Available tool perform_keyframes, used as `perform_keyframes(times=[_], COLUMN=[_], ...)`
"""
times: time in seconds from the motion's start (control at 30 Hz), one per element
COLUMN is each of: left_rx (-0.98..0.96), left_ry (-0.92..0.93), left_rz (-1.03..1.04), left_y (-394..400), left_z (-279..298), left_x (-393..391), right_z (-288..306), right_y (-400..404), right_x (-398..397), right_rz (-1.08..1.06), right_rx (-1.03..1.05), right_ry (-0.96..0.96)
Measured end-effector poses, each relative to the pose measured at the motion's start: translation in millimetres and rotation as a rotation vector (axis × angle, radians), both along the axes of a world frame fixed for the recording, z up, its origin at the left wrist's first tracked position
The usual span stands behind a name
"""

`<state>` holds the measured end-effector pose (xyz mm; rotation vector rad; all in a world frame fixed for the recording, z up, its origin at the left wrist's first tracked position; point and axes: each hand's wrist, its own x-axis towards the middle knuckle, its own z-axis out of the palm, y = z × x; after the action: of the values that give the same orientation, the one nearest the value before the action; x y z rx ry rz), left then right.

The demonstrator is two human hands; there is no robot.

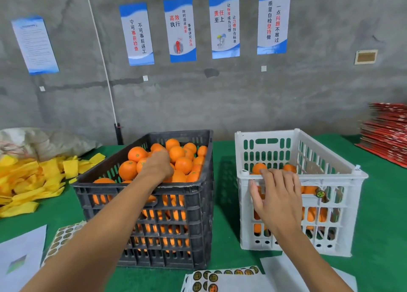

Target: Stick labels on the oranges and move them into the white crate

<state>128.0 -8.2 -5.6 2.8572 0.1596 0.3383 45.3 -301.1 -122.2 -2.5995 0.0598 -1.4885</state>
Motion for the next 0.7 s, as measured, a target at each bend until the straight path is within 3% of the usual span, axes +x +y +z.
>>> perform_keyframes(times=[0.07, 0.17, 0.33, 0.43, 0.5, 0.6, 0.7], left_rx=[-0.174, -0.338, -0.832, -1.126, -1.075, -0.901, -0.881], left_ry=[-0.241, -0.35, -0.765, -0.639, -0.58, -0.35, -0.043], left_rz=[-0.029, -0.146, -0.48, -0.776, -0.853, -0.835, -0.775], left_y=[1.0, -9.4, -25.8, -43.1, -48.5, -40.9, -34.8], left_z=[2.7, 5.4, 15.5, -19.8, -65.1, -131.4, -183.5], left_x=[-6.2, -27.0, -94.7, -146.0, -166.3, -168.2, -157.9], right_z=[8.2, 19.6, 43.4, 44.0, 21.0, -34.7, -83.5], right_y=[6.7, 32.7, 87.0, 108.4, 106.7, 87.5, 68.9], right_x=[-3.7, -14.4, -40.9, -59.1, -72.2, -90.5, -95.8], right_rz=[0.04, 0.215, 0.586, 0.904, 0.966, 0.723, 0.537], right_rx=[0.033, 0.08, 0.381, 0.651, 0.76, 0.477, 0.192], right_ry=[0.065, 0.172, 0.078, 0.114, 0.178, 0.362, 0.685])
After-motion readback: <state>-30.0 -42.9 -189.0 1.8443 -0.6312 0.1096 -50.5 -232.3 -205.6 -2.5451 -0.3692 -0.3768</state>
